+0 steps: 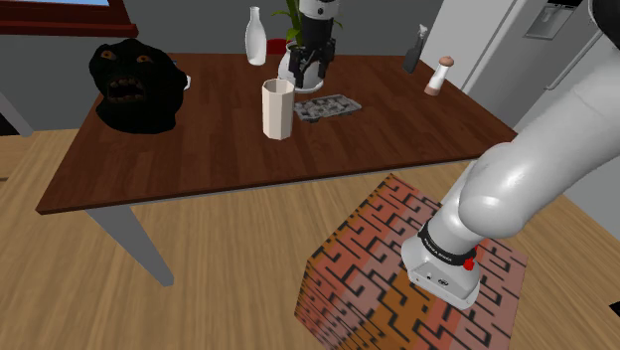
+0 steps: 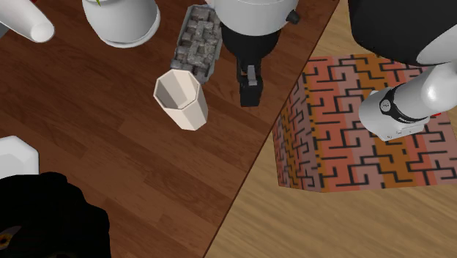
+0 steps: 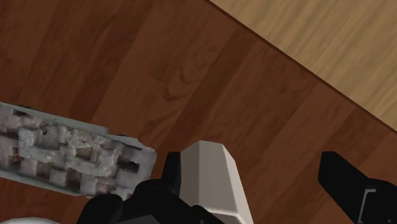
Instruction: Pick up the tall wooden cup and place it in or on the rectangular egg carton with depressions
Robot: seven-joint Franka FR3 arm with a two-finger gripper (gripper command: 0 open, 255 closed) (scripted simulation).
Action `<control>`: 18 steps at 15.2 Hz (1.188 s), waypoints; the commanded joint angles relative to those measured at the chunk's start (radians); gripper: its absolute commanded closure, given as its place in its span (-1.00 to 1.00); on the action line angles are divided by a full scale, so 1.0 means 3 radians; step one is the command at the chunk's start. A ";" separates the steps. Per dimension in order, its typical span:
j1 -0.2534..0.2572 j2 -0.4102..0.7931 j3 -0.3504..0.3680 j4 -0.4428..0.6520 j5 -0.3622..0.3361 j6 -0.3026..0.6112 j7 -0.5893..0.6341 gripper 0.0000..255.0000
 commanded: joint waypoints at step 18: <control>0.0057 0.1673 0.0053 0.1305 0.0078 0.0368 0.0130 -1.00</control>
